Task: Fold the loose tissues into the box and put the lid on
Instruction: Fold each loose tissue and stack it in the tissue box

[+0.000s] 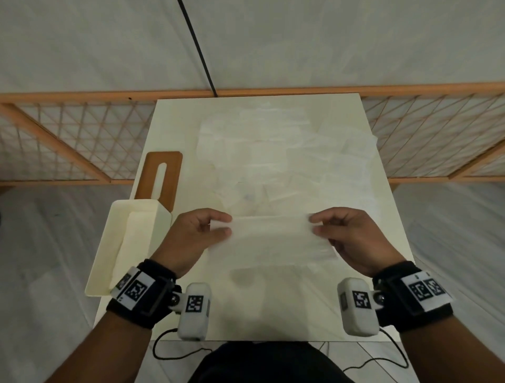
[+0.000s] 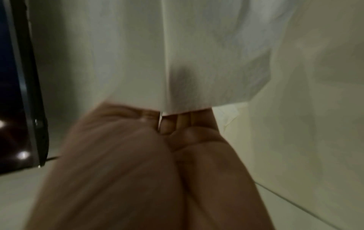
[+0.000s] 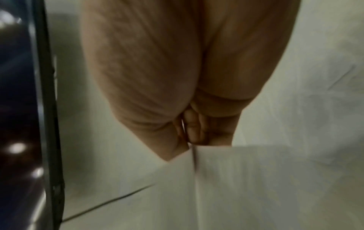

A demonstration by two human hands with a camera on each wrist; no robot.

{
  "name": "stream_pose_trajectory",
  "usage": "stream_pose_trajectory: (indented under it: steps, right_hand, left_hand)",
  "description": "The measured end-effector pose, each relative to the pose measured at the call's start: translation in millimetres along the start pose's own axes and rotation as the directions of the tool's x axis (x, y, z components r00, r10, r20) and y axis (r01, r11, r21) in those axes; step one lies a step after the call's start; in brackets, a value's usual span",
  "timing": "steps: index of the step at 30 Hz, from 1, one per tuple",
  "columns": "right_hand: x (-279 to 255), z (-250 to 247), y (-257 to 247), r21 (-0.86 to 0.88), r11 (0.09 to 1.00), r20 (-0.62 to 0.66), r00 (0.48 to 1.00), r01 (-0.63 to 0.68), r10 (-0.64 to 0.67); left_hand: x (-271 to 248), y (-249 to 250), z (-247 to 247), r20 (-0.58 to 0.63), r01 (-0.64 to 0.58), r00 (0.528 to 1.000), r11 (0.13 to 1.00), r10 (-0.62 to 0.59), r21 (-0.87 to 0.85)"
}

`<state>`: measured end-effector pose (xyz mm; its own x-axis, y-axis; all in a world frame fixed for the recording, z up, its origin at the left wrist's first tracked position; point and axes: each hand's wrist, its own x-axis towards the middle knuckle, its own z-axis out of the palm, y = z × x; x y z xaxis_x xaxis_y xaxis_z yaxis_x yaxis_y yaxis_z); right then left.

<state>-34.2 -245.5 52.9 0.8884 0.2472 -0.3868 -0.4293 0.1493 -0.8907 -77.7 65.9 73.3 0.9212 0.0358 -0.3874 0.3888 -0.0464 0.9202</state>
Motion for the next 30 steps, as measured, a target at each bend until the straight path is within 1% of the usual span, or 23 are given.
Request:
stream_pose_trajectory:
  steps: [1,2,4,5,6,7,8,9,11,12,14,16,18,20,23,25,27,28,30]
  right_hand:
    - [1,1,4,-0.049,0.999,-0.025,1.000,0.011,-0.013]
    - [1,2,7,-0.075,0.997,-0.042,0.999,0.002,-0.005]
    - [-2,1,17,-0.113,0.993,-0.050,0.998,-0.032,0.026]
    - [-4,-1,25,-0.159,0.986,-0.044,0.998,-0.053,0.046]
    - [-4,-2,36,-0.245,0.966,-0.042,0.996,-0.081,0.073]
    - [-4,-4,47,-0.361,0.926,-0.043,0.994,-0.107,0.098]
    - [-2,-6,60,-0.486,0.863,-0.052,0.991,-0.135,0.126]
    - [0,-7,72,-0.598,0.785,-0.061,0.986,-0.160,0.154]
    - [3,-7,94,-0.754,0.635,-0.065,0.981,-0.169,0.183]
    - [4,-6,102,-0.809,0.567,-0.059,0.982,-0.154,0.181]
    - [7,-4,117,-0.892,0.441,-0.033,0.989,-0.096,0.147]
    - [9,-2,128,-0.930,0.363,-0.001,0.990,-0.053,0.142]
    - [10,-3,136,-0.951,0.308,0.023,0.989,-0.023,0.147]
    - [11,-4,141,-0.959,0.285,0.032,0.991,-0.006,0.129]
    - [9,-5,142,-0.959,0.281,0.019,0.993,-0.015,0.115]
    - [7,-5,141,-0.966,0.259,0.014,0.992,-0.018,0.123]
    - [5,-4,139,-0.967,0.255,0.011,0.993,-0.021,0.121]
    - [5,-4,137,-0.963,0.267,0.011,0.994,-0.020,0.112]
    - [6,-5,131,-0.942,0.335,-0.006,0.997,-0.030,0.072]
  left_hand:
    - [0,-6,1,-0.004,-0.017,1.000,0.999,0.017,0.051]
    - [-1,-10,1,-0.021,-0.006,1.000,0.998,0.007,0.055]
    - [-2,-25,2,-0.070,0.026,0.997,0.994,-0.019,0.109]
    - [-3,-35,3,-0.073,0.054,0.996,0.986,-0.043,0.156]
    - [-3,-48,4,-0.069,0.092,0.995,0.972,-0.078,0.217]
    - [-3,-63,5,-0.061,0.122,0.992,0.949,-0.109,0.291]
    - [-2,-77,5,-0.056,0.152,0.988,0.915,-0.141,0.375]
    - [-1,-91,6,-0.048,0.166,0.986,0.869,-0.162,0.466]
    - [1,-114,9,-0.033,0.167,0.982,0.766,-0.187,0.620]
    - [2,-123,10,-0.028,0.166,0.980,0.728,-0.198,0.665]
    - [4,-138,14,-0.016,0.145,0.981,0.683,-0.191,0.716]
    - [5,-148,16,-0.016,0.130,0.984,0.663,-0.175,0.738]
    - [6,-155,17,-0.016,0.119,0.986,0.647,-0.163,0.753]
    - [7,-158,16,-0.014,0.097,0.991,0.639,-0.133,0.763]
    - [8,-163,16,-0.018,0.077,0.995,0.650,-0.097,0.756]
    - [8,-163,17,-0.027,0.086,0.995,0.648,-0.101,0.757]
    - [12,-157,20,-0.056,0.106,0.994,0.656,-0.097,0.747]
    - [16,-150,24,-0.067,0.106,0.994,0.655,-0.084,0.749]
    - [31,-133,36,-0.076,0.095,0.995,0.680,-0.058,0.727]
